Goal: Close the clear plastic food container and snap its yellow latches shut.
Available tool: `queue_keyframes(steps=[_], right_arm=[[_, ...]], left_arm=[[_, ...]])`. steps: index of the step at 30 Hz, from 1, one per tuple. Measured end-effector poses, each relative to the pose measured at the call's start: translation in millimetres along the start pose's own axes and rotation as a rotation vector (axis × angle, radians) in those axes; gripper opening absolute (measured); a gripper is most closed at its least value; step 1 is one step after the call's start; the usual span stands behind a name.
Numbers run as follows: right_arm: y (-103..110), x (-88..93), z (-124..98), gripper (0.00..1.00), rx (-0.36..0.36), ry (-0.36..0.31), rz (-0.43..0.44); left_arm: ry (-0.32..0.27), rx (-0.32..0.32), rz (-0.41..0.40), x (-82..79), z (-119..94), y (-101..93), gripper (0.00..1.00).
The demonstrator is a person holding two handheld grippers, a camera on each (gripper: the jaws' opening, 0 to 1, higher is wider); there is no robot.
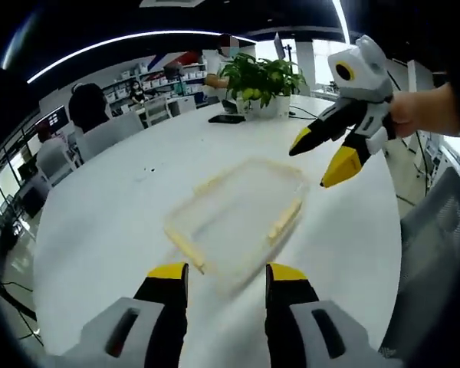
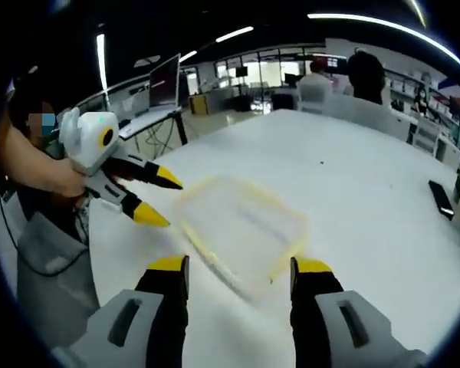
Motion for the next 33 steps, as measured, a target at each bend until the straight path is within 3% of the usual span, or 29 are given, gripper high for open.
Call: queue_keyframes(steps=[5,11,21,33], right_arm=[[-9,14.4,8,0.5,0.043,0.014,0.022],[-23,29.4,22,0.51,0.08,0.024,0.038],[-28,48.1,37,0.47,0.098,0.049,0.016],[-29,44.4,42,0.38,0.105,0.036,-0.019]], left_arm=[[0.023,-0.012,-0.088,15.8,5,1.1,0.34],[0.045,-0.006,-0.101,28.7,15,0.1,0.33],[0.039,0.015,-0.087,28.1,28,-7.6,0.32],[0.035,0.036,-0.06,23.6,34,-14.9,0.26]])
Point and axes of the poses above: the point that each gripper's makers call its tool centre point, and the gripper's own axes: z roughly forward along the fingers, y roughly to its left, x roughly out of its underside, the point moved 2 cm from there along -z, roughly backward along the fingers, and after that the axes turned 12 degrees about z, right-handed, at the moved point
